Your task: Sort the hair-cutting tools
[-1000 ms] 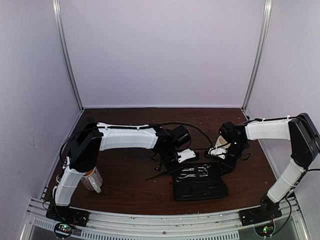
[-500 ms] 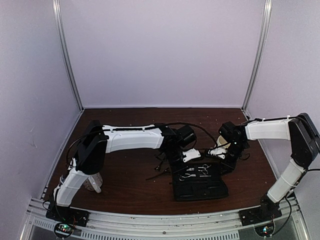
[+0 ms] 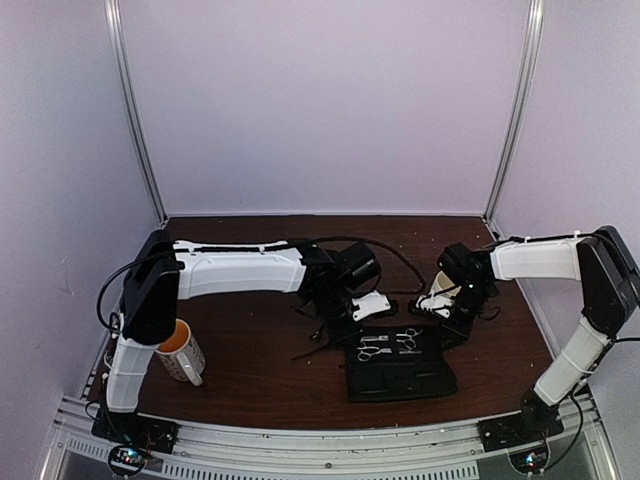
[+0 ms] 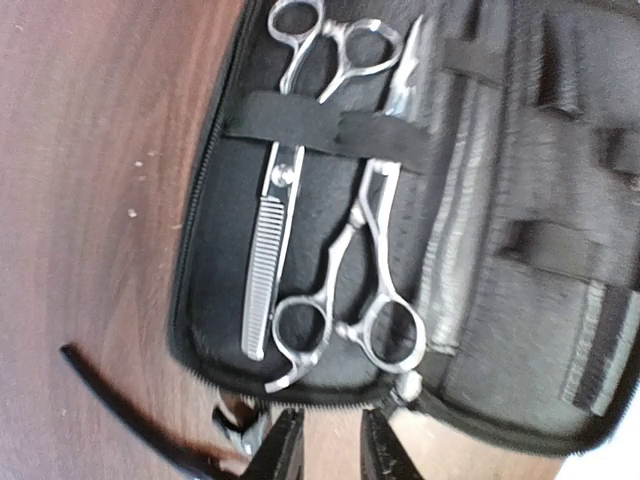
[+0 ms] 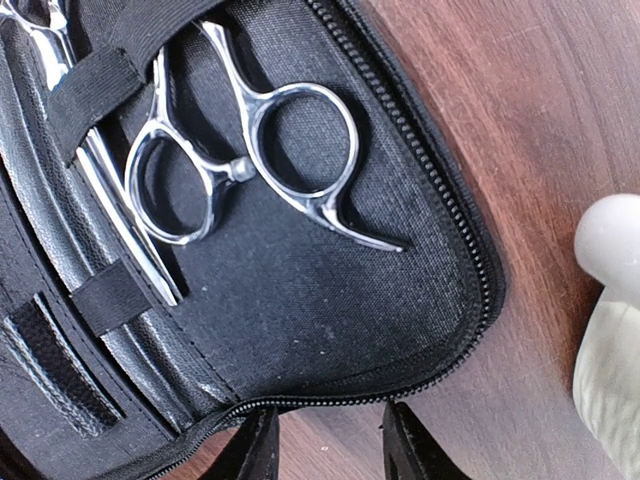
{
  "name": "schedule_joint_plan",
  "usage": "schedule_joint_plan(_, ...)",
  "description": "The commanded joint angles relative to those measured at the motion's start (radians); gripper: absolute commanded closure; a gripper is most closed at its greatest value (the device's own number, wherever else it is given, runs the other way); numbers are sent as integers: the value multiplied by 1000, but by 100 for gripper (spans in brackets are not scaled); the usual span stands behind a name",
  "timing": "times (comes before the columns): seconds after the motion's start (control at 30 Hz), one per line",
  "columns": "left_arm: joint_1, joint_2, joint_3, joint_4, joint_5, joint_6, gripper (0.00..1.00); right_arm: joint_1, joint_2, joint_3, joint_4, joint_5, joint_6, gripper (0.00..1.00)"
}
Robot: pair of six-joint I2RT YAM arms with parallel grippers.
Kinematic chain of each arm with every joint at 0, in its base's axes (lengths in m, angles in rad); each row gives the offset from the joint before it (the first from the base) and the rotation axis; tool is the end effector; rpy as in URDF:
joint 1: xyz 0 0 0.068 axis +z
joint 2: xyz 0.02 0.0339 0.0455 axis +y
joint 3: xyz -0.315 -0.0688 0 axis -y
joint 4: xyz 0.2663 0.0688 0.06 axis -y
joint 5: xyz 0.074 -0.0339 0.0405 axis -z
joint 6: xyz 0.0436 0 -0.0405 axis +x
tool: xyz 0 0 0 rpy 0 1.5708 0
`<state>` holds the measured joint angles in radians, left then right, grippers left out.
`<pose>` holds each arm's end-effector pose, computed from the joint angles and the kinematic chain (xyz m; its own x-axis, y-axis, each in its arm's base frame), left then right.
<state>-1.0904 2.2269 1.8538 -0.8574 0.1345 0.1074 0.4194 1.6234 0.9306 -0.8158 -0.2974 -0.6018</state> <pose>0.2356 -0.4648 0.2114 -0.3367 0.8760 -0.3454 0.9410 0.3262 -0.0899 0.2569 0.1285 0.1887 -0.5216 -0.8252 -0.2168 -0.8507 0.4836 0.2059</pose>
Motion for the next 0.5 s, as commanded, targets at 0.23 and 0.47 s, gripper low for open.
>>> schedule_joint_plan(0.23,-14,-12,-24,49,91,14,71,2,-10,5,3,-17,3,63)
schedule_joint_plan(0.47,-33,77,47,9,107,44,79,2,-8,4,3,-18,4,62)
